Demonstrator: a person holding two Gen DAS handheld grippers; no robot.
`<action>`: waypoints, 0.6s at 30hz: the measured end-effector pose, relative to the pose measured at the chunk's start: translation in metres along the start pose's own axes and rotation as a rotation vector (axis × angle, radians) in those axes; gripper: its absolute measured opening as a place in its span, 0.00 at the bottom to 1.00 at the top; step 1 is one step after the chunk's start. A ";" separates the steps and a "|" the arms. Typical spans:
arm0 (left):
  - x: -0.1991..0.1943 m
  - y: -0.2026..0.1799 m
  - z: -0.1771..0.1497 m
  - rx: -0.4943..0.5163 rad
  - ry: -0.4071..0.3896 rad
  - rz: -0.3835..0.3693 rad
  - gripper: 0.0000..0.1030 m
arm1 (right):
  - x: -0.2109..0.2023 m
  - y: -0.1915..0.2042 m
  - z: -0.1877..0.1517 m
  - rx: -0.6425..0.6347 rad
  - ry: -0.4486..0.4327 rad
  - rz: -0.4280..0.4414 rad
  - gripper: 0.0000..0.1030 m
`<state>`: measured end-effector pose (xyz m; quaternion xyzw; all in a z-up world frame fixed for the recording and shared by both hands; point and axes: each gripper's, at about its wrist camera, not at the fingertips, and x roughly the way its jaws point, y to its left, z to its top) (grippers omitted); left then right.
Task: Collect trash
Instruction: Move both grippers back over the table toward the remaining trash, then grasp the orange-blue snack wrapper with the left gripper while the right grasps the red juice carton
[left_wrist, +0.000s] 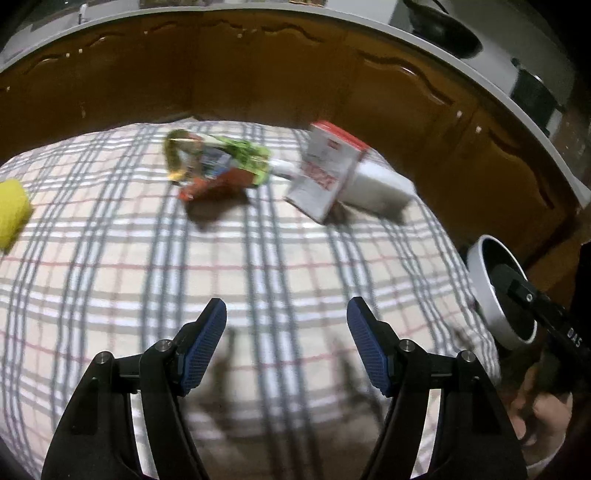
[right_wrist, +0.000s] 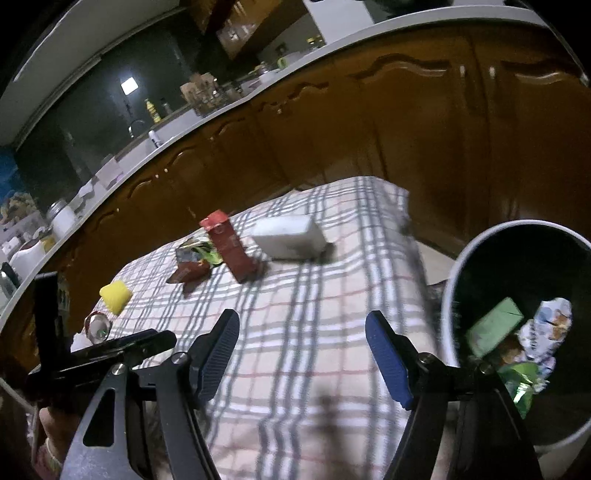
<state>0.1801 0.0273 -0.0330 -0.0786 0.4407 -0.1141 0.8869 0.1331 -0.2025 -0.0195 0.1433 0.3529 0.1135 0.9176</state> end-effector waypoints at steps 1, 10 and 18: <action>0.000 0.005 0.002 -0.006 -0.003 0.004 0.67 | 0.003 0.002 0.001 -0.004 0.001 0.006 0.71; 0.004 0.039 0.030 -0.055 -0.028 0.065 0.67 | 0.030 0.031 0.022 -0.043 -0.014 0.094 0.71; 0.023 0.061 0.062 -0.103 -0.024 0.041 0.67 | 0.068 0.053 0.053 -0.095 -0.043 0.176 0.70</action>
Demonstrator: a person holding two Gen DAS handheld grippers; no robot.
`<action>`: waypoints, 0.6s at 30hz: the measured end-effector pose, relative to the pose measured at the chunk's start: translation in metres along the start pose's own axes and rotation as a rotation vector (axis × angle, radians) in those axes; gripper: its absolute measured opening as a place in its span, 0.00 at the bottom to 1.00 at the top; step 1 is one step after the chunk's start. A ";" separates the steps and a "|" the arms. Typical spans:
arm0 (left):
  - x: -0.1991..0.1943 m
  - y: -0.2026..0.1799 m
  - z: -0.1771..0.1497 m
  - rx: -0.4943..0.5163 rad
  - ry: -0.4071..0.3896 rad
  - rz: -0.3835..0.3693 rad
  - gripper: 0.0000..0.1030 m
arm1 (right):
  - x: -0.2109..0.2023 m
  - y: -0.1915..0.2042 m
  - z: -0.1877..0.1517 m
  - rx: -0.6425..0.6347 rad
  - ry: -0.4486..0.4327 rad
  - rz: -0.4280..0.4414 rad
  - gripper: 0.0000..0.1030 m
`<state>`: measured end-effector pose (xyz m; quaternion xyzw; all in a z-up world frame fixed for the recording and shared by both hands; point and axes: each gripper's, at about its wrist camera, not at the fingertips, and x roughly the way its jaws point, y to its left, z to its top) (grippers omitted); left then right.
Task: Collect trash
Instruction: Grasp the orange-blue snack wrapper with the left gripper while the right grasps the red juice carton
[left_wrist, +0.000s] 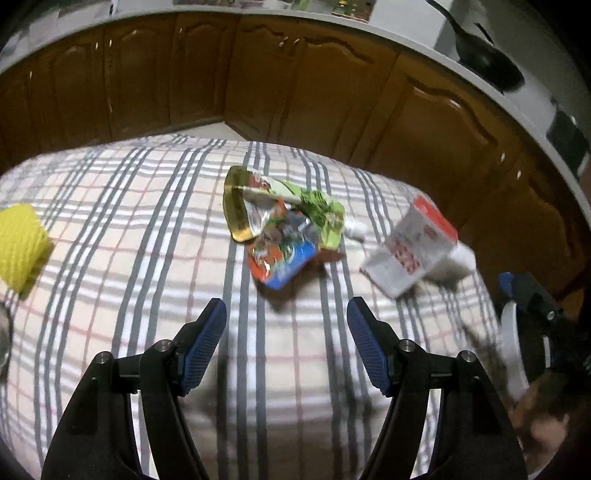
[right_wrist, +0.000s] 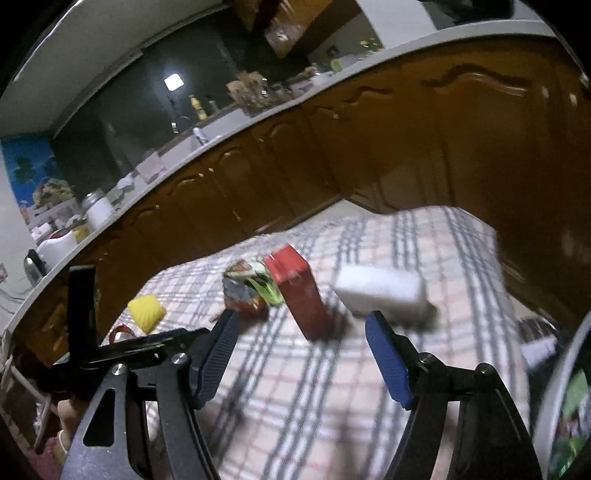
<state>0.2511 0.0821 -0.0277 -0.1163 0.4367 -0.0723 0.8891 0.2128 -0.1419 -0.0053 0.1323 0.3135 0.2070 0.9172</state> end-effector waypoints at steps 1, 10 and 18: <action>0.001 0.004 0.006 -0.017 -0.001 -0.012 0.67 | 0.006 0.000 0.004 -0.005 -0.001 0.009 0.70; 0.036 0.022 0.045 -0.044 0.019 0.017 0.67 | 0.050 0.004 0.020 -0.061 0.028 0.056 0.70; 0.066 0.018 0.043 0.006 0.061 0.032 0.47 | 0.077 0.006 0.014 -0.101 0.105 0.040 0.67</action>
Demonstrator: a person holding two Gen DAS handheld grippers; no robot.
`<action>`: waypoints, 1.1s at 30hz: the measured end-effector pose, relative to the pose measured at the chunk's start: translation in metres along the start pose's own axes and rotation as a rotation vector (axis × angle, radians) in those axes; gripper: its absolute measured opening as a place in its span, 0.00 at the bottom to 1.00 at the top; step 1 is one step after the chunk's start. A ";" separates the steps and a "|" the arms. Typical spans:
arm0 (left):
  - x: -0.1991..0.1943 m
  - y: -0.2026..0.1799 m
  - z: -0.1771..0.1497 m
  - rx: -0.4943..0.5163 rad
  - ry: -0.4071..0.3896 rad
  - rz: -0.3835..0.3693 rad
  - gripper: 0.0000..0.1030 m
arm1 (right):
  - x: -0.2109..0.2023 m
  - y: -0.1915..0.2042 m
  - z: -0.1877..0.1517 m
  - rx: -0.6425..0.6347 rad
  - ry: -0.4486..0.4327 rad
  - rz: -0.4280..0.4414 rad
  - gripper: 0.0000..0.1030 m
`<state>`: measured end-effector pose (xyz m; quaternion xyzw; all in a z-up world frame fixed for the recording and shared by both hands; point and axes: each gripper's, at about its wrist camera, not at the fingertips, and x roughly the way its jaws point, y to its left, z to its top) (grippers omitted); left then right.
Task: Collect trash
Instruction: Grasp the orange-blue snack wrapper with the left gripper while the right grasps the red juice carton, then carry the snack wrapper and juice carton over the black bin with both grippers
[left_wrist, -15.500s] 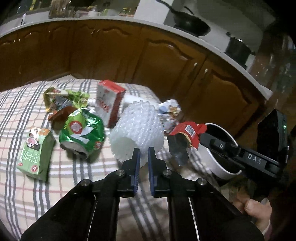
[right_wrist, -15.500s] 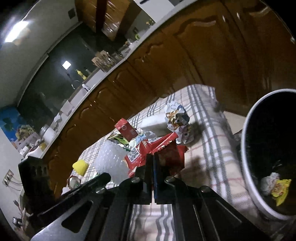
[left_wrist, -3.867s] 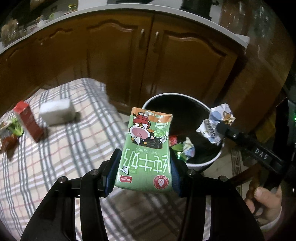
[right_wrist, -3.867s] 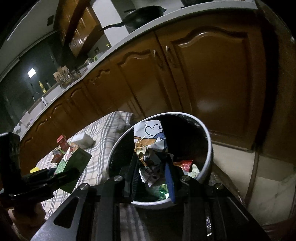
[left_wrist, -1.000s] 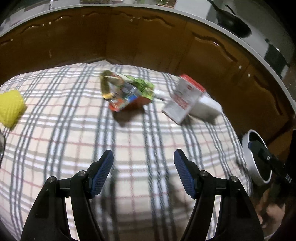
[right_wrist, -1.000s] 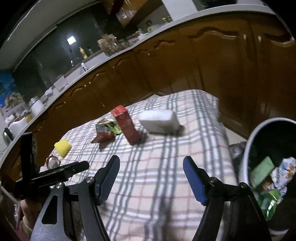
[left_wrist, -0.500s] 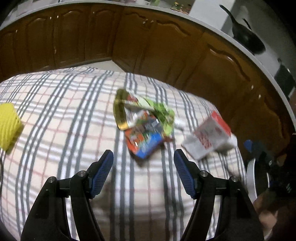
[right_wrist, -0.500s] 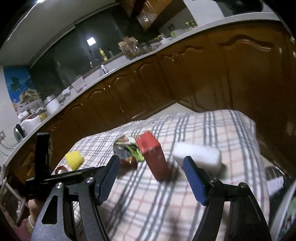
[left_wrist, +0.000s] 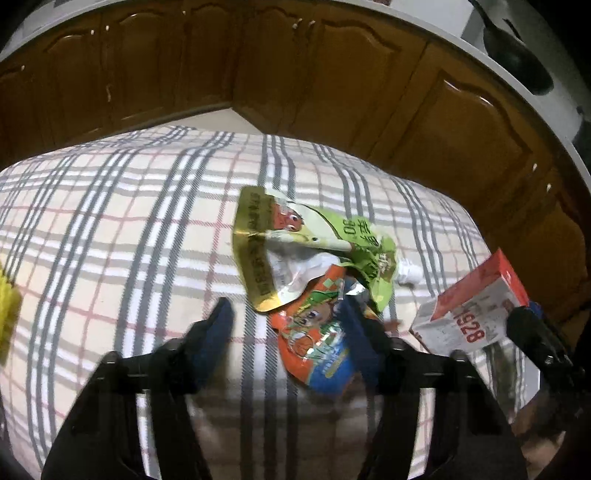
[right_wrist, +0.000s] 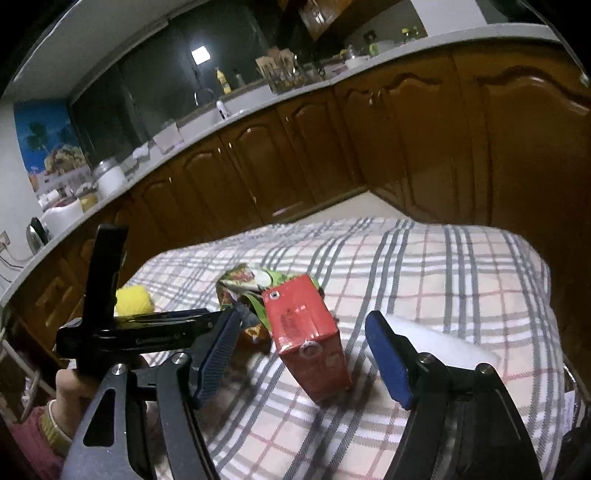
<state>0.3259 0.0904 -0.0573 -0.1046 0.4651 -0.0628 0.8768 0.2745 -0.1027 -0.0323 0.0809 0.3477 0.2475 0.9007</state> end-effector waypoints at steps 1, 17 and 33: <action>-0.001 -0.001 -0.001 0.004 -0.003 -0.010 0.42 | 0.001 0.001 -0.002 -0.008 0.006 -0.012 0.54; -0.064 -0.054 -0.069 0.112 -0.030 -0.119 0.08 | -0.100 0.013 -0.055 0.021 -0.073 -0.069 0.31; -0.099 -0.129 -0.126 0.210 -0.033 -0.236 0.02 | -0.198 -0.026 -0.115 0.181 -0.144 -0.228 0.30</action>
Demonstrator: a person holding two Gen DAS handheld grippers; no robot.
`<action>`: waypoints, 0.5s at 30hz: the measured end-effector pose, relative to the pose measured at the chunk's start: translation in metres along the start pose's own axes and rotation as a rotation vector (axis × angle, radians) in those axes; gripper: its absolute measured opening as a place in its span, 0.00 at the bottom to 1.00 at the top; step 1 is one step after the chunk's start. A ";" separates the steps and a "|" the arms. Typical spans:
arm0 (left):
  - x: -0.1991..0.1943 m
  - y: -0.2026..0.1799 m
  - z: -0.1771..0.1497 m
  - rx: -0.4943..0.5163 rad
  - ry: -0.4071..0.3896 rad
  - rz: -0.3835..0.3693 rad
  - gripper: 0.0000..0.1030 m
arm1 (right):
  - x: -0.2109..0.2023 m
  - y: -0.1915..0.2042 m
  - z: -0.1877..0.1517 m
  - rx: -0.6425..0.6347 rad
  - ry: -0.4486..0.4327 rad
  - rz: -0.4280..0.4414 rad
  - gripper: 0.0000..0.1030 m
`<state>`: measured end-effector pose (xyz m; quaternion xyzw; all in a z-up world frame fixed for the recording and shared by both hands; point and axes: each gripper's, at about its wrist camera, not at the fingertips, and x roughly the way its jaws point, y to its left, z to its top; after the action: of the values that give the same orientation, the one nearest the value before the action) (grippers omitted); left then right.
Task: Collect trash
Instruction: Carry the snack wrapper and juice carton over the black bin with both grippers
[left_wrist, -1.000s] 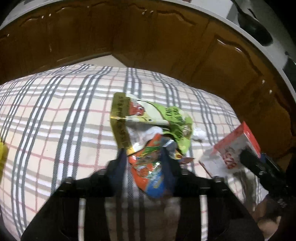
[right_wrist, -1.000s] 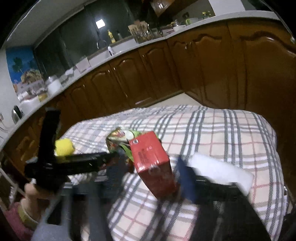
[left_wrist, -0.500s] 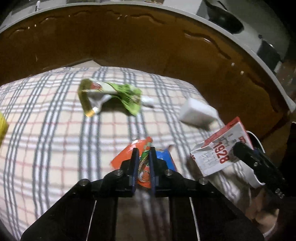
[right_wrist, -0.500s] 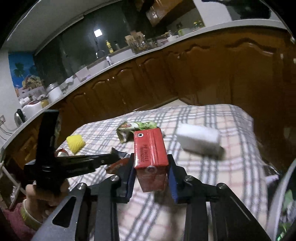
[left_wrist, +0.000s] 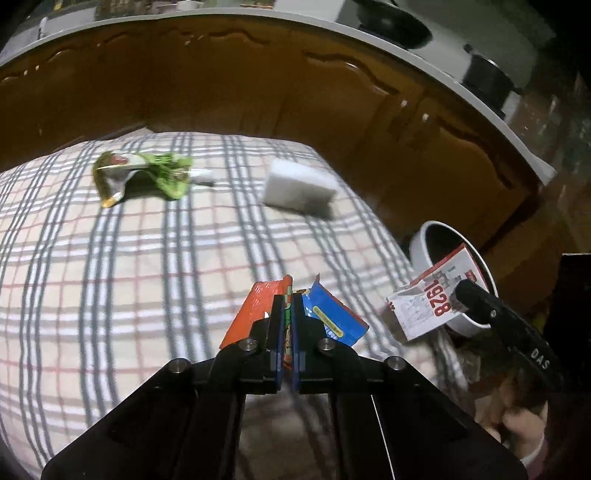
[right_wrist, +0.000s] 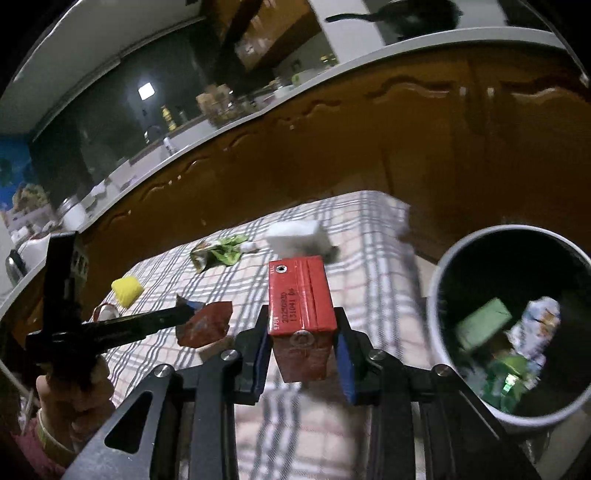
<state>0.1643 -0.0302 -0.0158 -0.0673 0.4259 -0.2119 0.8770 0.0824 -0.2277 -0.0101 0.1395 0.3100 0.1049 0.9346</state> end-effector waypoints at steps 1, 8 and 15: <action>-0.001 -0.004 -0.001 0.007 0.000 -0.007 0.02 | -0.005 -0.004 -0.001 0.010 -0.006 -0.008 0.30; 0.003 -0.047 -0.007 0.072 0.006 -0.054 0.02 | -0.032 -0.033 -0.005 0.075 -0.042 -0.070 0.30; 0.011 -0.086 -0.006 0.126 0.010 -0.094 0.02 | -0.057 -0.055 -0.007 0.104 -0.085 -0.112 0.30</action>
<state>0.1384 -0.1123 -0.0019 -0.0308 0.4127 -0.2797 0.8663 0.0398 -0.2943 -0.0020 0.1745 0.2826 0.0301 0.9427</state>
